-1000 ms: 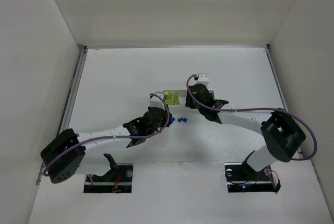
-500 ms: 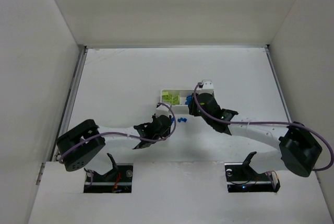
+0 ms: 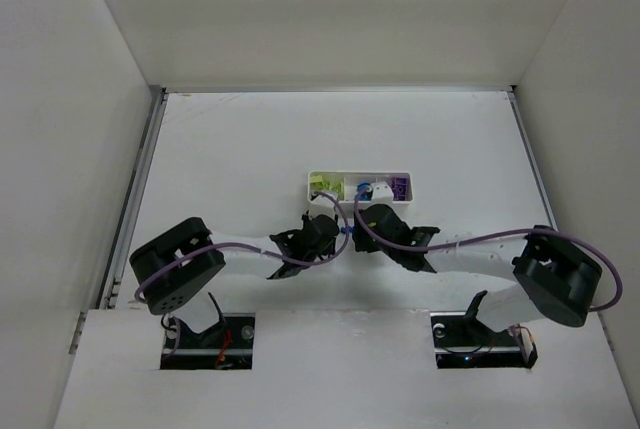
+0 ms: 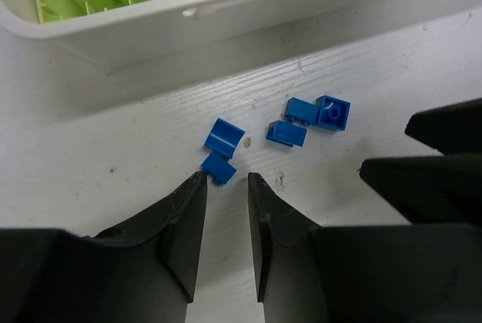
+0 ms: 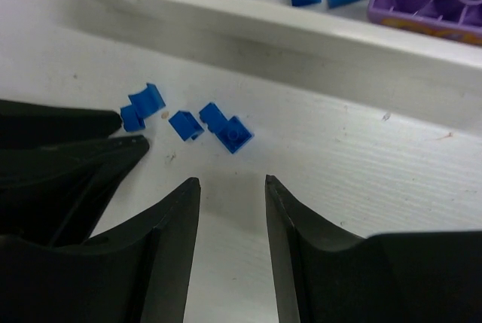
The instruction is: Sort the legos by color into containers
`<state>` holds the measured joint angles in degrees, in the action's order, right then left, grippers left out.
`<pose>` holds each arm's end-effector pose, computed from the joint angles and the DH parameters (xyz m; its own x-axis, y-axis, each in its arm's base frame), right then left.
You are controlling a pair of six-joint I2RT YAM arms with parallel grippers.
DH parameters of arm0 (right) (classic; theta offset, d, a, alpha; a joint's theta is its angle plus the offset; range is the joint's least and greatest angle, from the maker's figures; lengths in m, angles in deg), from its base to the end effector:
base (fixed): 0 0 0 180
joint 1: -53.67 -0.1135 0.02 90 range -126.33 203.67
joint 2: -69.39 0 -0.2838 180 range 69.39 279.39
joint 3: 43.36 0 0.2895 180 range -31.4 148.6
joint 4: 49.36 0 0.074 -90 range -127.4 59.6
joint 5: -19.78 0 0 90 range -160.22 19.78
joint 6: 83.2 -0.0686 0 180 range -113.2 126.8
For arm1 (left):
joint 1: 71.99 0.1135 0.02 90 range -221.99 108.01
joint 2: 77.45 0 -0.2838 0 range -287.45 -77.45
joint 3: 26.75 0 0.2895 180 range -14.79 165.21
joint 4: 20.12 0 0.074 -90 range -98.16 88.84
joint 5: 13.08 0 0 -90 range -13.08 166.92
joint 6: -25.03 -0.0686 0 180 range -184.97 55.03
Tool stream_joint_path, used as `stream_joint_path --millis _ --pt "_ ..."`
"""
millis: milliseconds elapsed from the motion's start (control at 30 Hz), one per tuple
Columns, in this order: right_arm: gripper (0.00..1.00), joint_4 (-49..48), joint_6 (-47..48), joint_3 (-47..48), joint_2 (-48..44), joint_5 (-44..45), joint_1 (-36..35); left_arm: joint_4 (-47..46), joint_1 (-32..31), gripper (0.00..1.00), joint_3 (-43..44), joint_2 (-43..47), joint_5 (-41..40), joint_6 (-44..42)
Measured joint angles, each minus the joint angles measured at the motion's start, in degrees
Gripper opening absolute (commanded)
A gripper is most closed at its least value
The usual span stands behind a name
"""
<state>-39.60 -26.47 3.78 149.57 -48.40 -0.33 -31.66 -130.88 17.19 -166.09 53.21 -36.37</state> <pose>0.2060 0.2401 0.1418 -0.6580 -0.0392 -0.7520 -0.2748 0.9423 0.1914 0.1960 -0.2713 0.1188 -0.5401 0.0468 -0.8403 0.4003 0.8926 -0.2076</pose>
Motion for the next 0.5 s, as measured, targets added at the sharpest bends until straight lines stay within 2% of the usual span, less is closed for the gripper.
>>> stream_joint_path --millis 200,500 --pt "0.51 -0.02 -0.13 -0.28 1.99 -1.05 -0.20 -1.11 0.13 0.18 1.49 -2.16 -0.63 -1.36" --pt "0.48 0.00 1.62 2.73 4.76 -2.16 -0.20 -0.52 0.17 0.15 0.35 -0.74 -1.18 -1.55"
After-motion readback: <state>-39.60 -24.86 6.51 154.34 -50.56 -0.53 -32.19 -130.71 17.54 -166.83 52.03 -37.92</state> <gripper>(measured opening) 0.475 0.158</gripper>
